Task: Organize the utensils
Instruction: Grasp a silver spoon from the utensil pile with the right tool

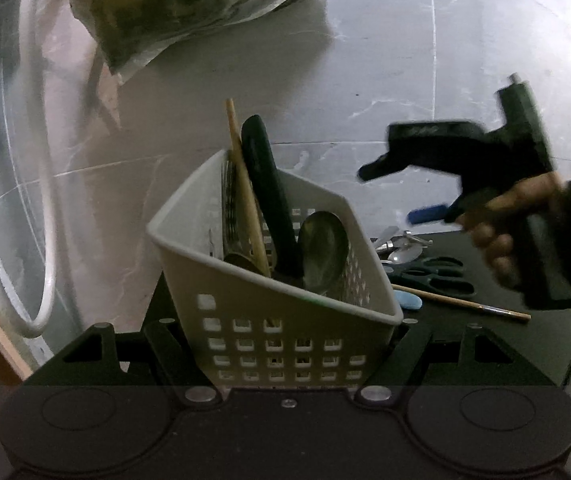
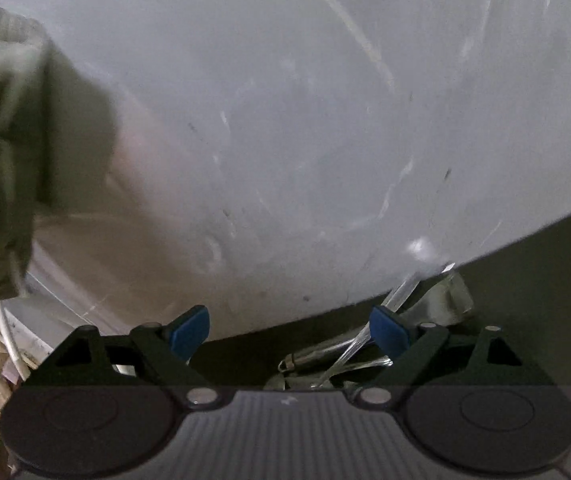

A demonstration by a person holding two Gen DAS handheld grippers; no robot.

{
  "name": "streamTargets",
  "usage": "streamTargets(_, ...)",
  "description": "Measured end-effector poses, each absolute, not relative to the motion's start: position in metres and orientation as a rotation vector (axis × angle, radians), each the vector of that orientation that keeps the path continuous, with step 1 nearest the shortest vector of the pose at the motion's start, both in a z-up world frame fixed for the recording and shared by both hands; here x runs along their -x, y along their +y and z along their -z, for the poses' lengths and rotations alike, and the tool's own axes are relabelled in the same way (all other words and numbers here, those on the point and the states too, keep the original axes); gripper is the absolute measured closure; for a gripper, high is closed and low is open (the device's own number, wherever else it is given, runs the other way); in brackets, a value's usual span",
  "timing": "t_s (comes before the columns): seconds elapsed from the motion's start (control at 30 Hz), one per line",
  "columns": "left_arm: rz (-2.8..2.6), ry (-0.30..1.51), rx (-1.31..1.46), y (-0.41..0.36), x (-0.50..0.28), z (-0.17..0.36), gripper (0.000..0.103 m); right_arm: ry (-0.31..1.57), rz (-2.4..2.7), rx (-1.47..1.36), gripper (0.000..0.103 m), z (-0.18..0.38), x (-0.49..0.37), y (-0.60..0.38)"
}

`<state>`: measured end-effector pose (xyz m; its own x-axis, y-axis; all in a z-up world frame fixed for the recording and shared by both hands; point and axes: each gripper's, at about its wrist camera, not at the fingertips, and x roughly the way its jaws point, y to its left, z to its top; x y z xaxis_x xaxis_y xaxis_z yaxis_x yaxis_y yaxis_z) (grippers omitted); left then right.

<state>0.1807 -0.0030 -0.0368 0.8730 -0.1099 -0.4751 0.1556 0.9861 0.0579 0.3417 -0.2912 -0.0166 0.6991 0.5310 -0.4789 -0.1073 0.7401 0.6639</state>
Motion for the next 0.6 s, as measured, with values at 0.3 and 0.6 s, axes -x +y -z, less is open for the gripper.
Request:
streamTargets(0.3, 0.125, 0.49, -0.078, -0.003, -0.183, 0.037, 0.026, 0.855, -0.278, -0.8, 0.003, 0.055, -0.363, -0.291)
streamTargets(0.6, 0.123, 0.492, -0.077, -0.002, -0.184, 0.037, 0.026, 0.825, -0.293, -0.852, 0.003, 0.061, -0.372, -0.291)
